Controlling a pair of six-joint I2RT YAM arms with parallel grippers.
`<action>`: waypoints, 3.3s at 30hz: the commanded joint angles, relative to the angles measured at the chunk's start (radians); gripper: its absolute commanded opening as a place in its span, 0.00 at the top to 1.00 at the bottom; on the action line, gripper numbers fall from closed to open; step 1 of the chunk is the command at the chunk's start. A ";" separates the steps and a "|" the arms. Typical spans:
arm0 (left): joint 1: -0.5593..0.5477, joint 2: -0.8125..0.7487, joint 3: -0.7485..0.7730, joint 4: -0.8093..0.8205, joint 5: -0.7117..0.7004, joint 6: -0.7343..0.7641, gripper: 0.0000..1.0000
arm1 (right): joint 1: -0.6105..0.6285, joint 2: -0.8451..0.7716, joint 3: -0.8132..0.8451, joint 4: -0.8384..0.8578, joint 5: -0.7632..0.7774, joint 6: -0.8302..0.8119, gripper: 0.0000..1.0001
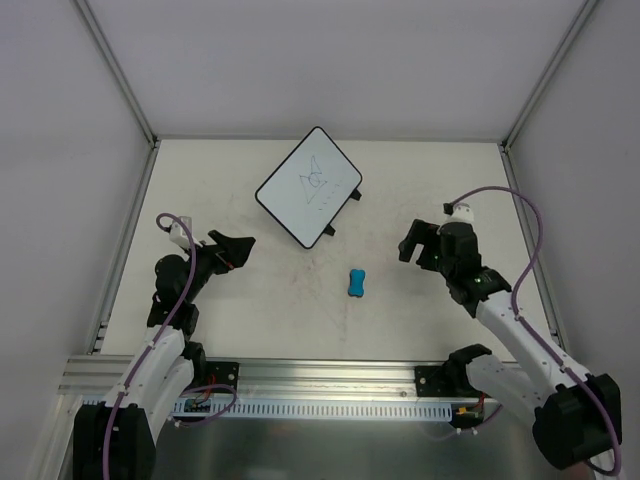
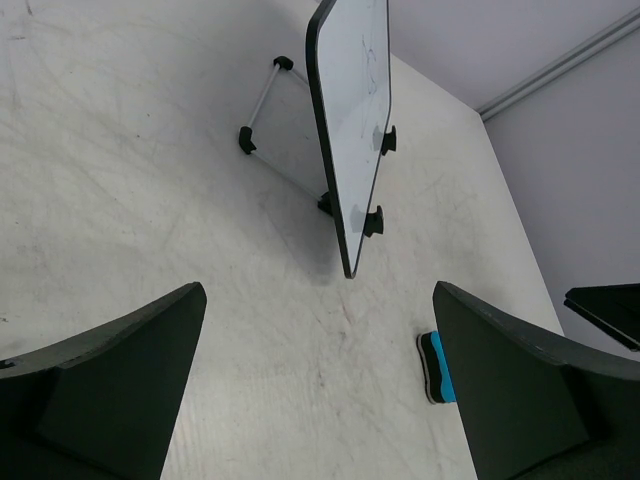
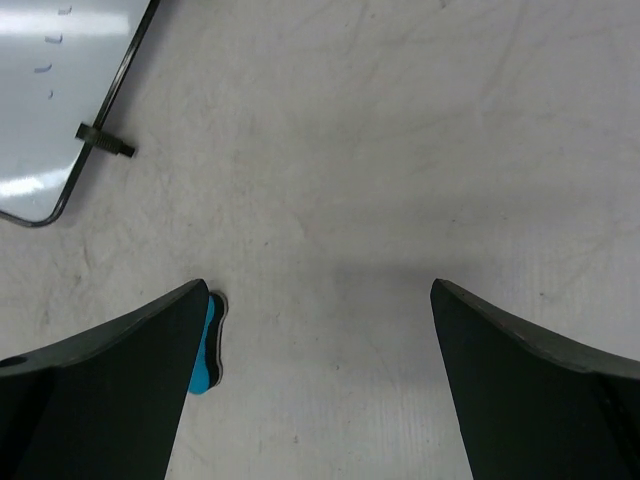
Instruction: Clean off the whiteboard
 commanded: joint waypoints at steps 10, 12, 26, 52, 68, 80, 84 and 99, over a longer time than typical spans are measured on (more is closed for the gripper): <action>0.007 0.006 0.019 0.021 -0.015 0.030 0.01 | 0.371 0.305 0.138 -0.092 0.250 0.188 0.11; 0.007 0.007 0.020 0.020 -0.015 0.030 0.01 | 0.419 0.345 0.178 -0.112 0.276 0.216 0.13; 0.007 0.027 0.029 0.010 -0.021 0.029 0.01 | 0.529 0.628 0.392 -0.304 0.362 0.472 0.30; 0.007 0.040 0.037 0.004 -0.016 0.027 0.01 | 0.578 0.761 0.442 -0.305 0.330 0.480 0.52; 0.007 0.041 0.037 0.003 -0.013 0.027 0.01 | 0.578 0.800 0.458 -0.301 0.310 0.465 0.58; 0.007 0.041 0.037 0.003 -0.013 0.025 0.01 | 0.578 0.761 0.467 -0.299 0.350 0.425 0.82; 0.005 0.041 0.037 0.004 -0.009 0.025 0.01 | 0.580 0.743 0.519 -0.301 0.354 0.321 0.88; 0.005 0.047 0.022 0.035 -0.018 0.032 0.01 | 0.421 0.829 0.913 -0.244 0.068 -0.012 1.00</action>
